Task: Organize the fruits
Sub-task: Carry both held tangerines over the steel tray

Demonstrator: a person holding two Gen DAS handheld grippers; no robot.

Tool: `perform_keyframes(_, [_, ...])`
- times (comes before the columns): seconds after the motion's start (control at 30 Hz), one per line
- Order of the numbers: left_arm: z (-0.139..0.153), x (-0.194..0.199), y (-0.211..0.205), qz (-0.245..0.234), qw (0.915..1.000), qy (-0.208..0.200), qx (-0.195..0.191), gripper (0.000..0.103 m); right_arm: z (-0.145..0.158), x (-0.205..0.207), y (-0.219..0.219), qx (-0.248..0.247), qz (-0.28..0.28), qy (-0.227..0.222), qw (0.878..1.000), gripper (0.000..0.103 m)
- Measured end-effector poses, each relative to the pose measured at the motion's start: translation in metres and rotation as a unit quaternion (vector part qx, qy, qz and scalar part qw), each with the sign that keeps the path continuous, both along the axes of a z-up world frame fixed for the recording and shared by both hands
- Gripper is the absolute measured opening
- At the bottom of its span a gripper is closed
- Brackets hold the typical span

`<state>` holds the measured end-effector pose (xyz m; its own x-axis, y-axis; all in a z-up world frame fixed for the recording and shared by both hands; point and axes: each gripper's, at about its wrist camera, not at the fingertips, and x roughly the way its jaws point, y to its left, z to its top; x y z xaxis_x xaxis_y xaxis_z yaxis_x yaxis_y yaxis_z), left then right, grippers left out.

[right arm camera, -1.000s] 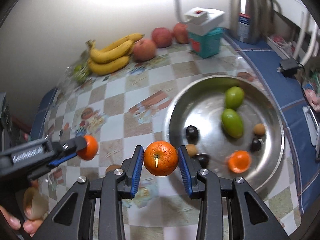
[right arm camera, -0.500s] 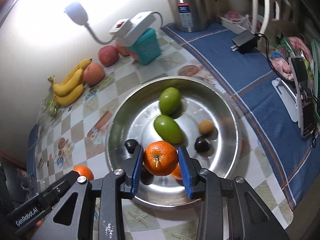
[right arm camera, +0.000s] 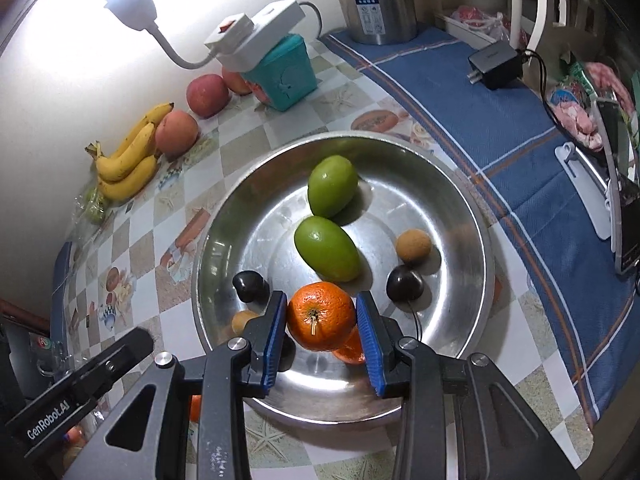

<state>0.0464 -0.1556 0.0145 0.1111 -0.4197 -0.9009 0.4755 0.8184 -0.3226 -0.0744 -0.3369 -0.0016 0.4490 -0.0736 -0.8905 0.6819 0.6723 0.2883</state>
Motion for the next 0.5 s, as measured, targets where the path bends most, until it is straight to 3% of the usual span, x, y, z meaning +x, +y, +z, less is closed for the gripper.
perform_keyframes(0.13, [-0.008,0.001,0.012,0.003,0.9996,0.008,0.028,0.038,0.001,-0.002,0.001,0.0,-0.003,0.002,1.0,0.037])
perform_keyframes(0.17, [-0.012,0.0,0.014,0.003,0.9994,0.014,0.031,0.042,0.002,-0.003,0.002,0.001,-0.003,0.001,1.0,0.037])
perform_keyframes(0.23, [-0.019,-0.002,0.016,0.001,0.9988,0.026,0.041,0.06,0.004,-0.004,0.003,0.003,-0.001,-0.003,1.0,0.037])
perform_keyframes(0.5, [-0.048,-0.016,0.025,-0.001,0.9927,0.041,0.113,0.06,0.007,-0.008,0.009,0.012,0.004,-0.008,1.0,0.037])
